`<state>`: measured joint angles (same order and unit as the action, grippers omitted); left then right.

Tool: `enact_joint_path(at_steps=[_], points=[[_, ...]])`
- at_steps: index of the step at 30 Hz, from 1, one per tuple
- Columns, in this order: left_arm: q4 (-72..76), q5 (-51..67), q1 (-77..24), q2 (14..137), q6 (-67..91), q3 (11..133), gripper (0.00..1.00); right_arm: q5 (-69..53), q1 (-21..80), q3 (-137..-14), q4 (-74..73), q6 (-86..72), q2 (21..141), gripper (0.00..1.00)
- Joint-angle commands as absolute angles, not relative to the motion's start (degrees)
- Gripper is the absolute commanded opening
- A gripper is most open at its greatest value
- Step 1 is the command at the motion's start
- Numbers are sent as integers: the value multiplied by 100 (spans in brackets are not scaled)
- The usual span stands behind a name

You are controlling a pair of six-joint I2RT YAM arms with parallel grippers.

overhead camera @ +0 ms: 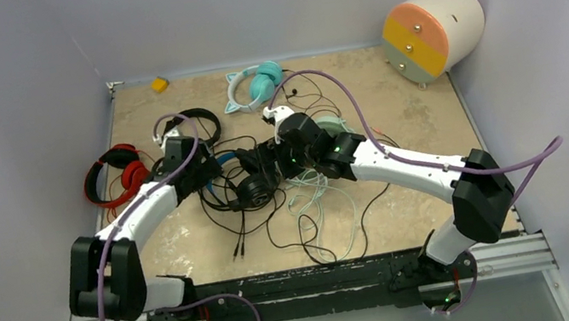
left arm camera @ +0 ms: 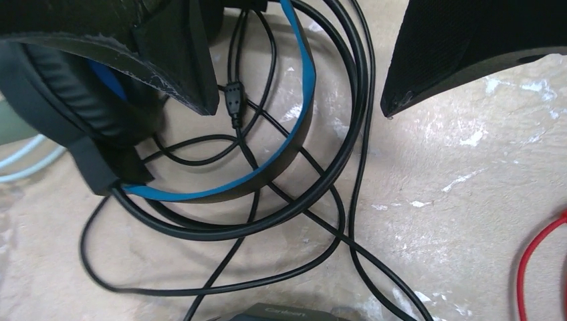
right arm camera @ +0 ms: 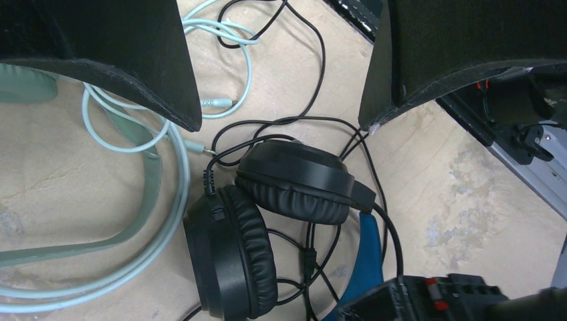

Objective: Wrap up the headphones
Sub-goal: Pick up the headphones from the center of the board.

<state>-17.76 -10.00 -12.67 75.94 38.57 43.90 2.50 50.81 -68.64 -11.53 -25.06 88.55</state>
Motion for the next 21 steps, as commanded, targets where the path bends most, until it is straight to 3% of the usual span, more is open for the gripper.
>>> enact_joint_path(at_steps=[1,10,17,21], points=[[-1463,-1036,-1180,8065,3538,4613,89,64,5051,-6873,-891,-2393,8649,89],[-1621,-1146,-1143,8978,3189,5071,75,17,5037,-6667,-749,-2468,8470,88],[-1878,-1369,-1147,9405,3018,5420,44,18,5043,-6606,-739,-2495,8396,87],[-2042,-1476,-1143,9674,3009,5595,38,13,5039,-6575,-729,-2522,8376,87]])
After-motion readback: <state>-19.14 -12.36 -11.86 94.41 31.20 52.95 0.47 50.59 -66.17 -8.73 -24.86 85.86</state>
